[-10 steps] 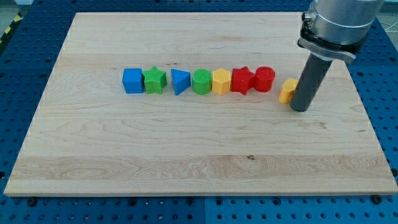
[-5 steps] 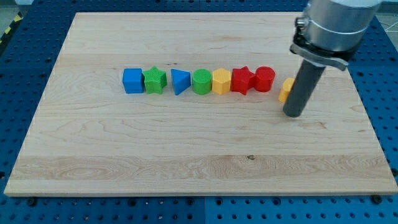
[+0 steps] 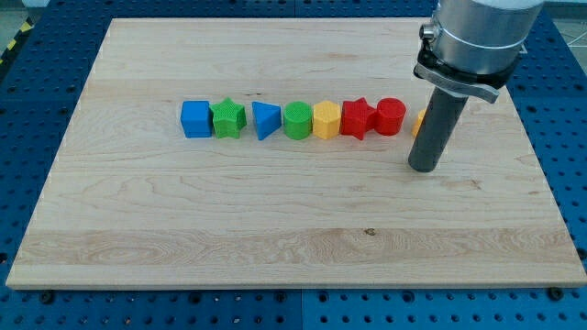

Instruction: Push the yellow heart to the red circle

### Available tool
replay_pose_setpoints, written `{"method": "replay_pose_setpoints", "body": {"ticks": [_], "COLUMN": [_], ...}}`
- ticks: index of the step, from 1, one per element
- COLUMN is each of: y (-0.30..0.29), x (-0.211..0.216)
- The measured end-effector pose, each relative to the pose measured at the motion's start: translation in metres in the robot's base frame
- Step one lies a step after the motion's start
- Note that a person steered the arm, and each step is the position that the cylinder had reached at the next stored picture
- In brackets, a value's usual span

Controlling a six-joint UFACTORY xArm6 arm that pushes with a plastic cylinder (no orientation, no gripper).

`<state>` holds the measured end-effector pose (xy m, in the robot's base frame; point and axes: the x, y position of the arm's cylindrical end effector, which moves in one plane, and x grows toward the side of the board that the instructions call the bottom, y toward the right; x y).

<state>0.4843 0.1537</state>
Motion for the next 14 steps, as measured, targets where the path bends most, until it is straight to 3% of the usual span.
{"method": "replay_pose_setpoints", "body": {"ticks": [3, 12, 14], "y": [0.032, 0.022, 0.048], "x": [-0.028, -0.046, -0.046]}}
